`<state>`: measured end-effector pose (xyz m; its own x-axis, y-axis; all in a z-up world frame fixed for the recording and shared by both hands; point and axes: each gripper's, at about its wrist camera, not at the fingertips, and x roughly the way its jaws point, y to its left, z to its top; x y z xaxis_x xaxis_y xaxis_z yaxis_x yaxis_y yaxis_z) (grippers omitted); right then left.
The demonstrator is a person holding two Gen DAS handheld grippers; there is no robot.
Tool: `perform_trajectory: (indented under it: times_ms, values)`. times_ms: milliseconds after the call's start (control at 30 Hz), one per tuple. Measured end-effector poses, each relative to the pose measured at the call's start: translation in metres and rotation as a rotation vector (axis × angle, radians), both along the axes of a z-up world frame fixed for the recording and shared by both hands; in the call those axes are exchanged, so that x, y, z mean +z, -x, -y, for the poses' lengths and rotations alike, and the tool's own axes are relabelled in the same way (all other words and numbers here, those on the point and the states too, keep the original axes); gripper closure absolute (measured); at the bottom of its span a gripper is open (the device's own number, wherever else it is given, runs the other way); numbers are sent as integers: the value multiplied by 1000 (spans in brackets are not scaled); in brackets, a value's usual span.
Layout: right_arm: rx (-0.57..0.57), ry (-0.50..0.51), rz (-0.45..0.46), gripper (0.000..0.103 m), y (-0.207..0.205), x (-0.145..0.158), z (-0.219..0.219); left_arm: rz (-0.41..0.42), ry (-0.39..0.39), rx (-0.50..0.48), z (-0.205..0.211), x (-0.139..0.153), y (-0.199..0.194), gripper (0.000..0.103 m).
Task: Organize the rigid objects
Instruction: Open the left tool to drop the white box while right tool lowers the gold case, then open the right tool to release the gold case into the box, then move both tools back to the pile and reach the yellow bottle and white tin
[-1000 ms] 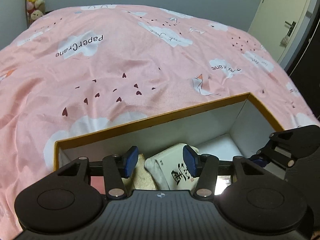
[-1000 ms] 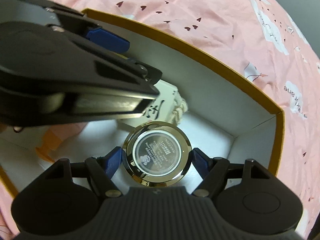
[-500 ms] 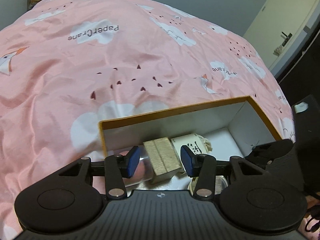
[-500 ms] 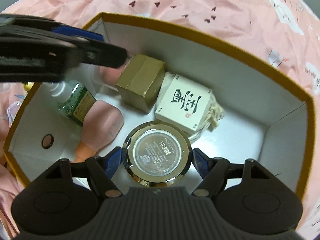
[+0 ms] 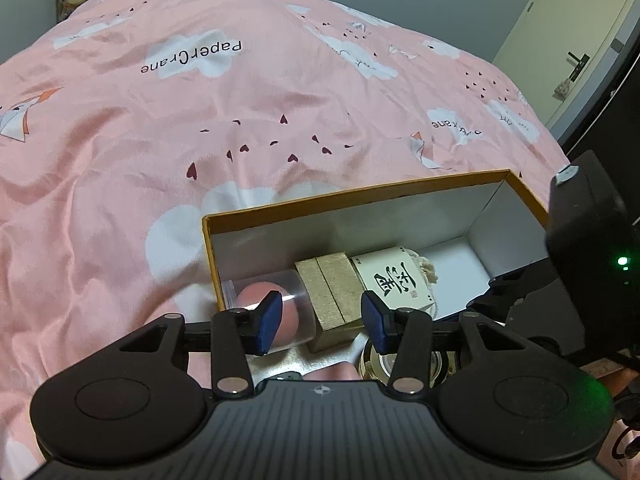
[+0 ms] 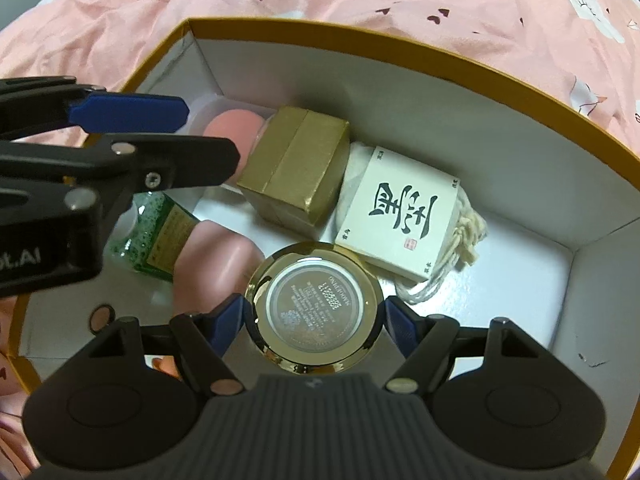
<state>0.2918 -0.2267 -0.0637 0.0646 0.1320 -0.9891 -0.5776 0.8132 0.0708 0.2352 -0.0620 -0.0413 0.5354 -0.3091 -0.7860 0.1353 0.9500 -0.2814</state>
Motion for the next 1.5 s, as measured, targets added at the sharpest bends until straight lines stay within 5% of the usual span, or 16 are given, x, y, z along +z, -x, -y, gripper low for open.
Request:
perform_trajectory:
  times_ms: [267,333,533,867,1133,1500]
  values:
    - [22,31,15,24,7,-14,-10,31,-9,18,1,3,8,49]
    - [36,38,39,15,11,-11,-15,36,-2,18,1,4,10,49]
    - [64,51,109,15,23,8,-23,75,3,22,0,17,21,48]
    - [70,-90,376,16,85,70,-23,147,2,53,-15,47,59,47]
    - [36,-212,553,26,148,92,-33,211,8,101,-33,57,103,45]
    - [29,-348,566,51,200,92,-59,181,41,194,-80,50,155,45]
